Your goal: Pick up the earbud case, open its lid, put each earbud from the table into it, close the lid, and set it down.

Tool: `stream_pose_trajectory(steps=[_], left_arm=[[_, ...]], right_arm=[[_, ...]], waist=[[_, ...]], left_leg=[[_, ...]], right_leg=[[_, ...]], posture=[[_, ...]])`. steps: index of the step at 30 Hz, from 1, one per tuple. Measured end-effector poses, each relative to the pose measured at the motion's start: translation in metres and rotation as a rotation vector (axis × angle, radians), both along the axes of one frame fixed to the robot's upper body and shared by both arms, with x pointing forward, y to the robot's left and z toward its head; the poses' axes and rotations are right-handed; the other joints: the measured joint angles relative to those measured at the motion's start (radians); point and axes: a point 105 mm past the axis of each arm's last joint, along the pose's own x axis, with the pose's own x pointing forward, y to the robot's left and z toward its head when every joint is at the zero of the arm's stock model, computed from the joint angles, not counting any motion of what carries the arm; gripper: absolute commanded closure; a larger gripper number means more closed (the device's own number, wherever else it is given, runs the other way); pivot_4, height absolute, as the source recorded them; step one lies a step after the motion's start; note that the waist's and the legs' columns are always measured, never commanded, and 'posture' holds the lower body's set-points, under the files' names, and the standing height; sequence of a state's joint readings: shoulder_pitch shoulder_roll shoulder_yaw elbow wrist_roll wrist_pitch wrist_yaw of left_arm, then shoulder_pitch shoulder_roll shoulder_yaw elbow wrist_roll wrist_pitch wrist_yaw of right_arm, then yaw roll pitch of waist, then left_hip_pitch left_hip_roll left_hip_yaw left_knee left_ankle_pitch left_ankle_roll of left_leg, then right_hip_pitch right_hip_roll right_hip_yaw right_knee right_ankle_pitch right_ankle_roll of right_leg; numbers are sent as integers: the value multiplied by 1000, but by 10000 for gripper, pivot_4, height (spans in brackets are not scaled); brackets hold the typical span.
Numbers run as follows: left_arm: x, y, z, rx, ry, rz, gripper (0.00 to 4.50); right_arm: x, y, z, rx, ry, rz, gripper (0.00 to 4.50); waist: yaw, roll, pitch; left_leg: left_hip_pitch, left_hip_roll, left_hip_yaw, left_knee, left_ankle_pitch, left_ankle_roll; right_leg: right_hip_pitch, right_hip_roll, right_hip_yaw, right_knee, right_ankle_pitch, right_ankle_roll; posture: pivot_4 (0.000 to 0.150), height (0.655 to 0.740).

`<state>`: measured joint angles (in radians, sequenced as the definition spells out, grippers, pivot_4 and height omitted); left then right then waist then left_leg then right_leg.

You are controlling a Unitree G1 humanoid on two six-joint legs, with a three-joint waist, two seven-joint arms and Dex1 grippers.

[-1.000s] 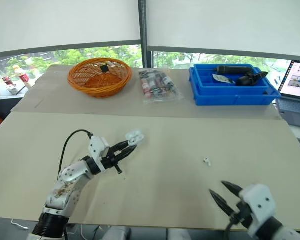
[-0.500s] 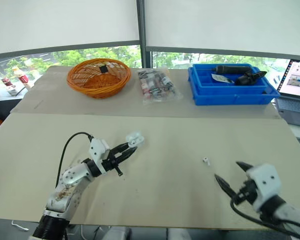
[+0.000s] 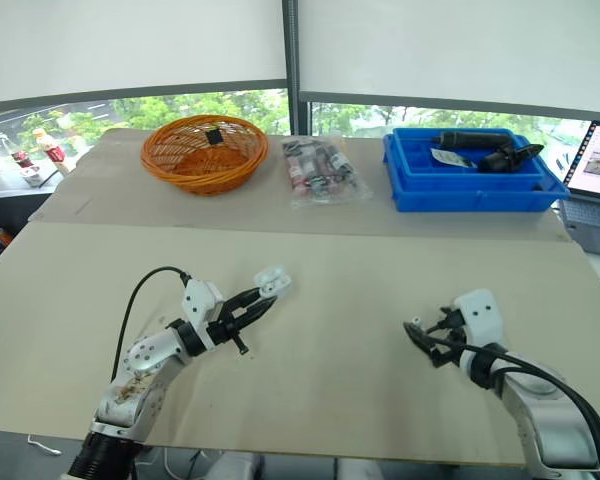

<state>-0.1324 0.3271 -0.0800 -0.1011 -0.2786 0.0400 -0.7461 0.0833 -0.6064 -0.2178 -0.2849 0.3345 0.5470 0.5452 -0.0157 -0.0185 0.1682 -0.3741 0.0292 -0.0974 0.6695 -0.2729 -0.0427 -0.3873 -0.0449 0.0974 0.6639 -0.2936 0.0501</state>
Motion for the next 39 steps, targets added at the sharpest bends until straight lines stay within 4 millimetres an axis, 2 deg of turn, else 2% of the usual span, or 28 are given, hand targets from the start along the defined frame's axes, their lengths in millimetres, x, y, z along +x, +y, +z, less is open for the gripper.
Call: stream_pose_trajectory(steps=[3,4,14,15,20,22,26,30,32,35,39], left_arm=[[0,0,0,1,1,0,39929],[0,0,0,2,1,0,39929],[-1,0,2,7,0,-4,39929],[-1,0,2,7,-3,-5,39929],[-3,0,0,9,12,-5,39928],[-4,0,1,11,7,-6,39928],[-8,2,0,21,17,-4,39928],[-12,4,-4,27,44,3,39929],[-14,4,-4,26,46,5,39928],[-17,4,-3,17,47,3,39929],[-21,6,-5,21,62,10,39929]], right_arm=[[0,2,-1,5,-7,4,0],[0,3,-2,12,-8,2,5172],[4,9,-3,52,-19,-11,39454],[4,9,-3,44,-18,-5,41768],[-3,13,-3,-16,0,81,41856],[-11,18,0,-68,17,188,41857],[-41,26,1,-180,103,480,41857],[-66,23,3,-305,151,732,41857],[-74,13,-1,-408,181,859,41857],[-75,2,1,-501,185,977,41857],[-72,1,1,-549,186,1077,41857]], waist=[[-1,0,0],[-2,0,0],[-12,0,0],[-12,0,0],[-13,0,0],[-12,0,0],[-8,0,0],[-5,0,0],[-5,0,0],[-5,-1,1],[-2,-1,1]], left_leg=[[0,0,0,0,0,0],[0,0,0,0,0,0],[1,1,0,0,0,0],[1,1,0,0,0,0],[1,1,0,0,0,0],[0,0,0,0,0,0],[0,0,0,0,0,0],[1,0,0,0,0,0],[1,0,1,0,0,0],[2,1,1,0,0,0],[2,0,1,0,0,0]], right_leg=[[0,0,0,0,0,0],[0,0,0,0,0,0],[0,1,0,0,0,0],[0,1,0,0,0,0],[0,1,0,0,0,0],[0,1,0,0,0,0],[1,0,0,-1,0,0],[1,0,0,-1,0,0],[1,0,0,-1,0,0],[2,0,0,-1,0,0],[2,0,0,-1,0,0]], posture=[[1500,7136],[1500,7136],[1500,7136],[1500,7136],[1500,7136],[1500,7136],[1500,7136],[1500,7136],[1500,7136],[1500,7136],[1500,7136]])
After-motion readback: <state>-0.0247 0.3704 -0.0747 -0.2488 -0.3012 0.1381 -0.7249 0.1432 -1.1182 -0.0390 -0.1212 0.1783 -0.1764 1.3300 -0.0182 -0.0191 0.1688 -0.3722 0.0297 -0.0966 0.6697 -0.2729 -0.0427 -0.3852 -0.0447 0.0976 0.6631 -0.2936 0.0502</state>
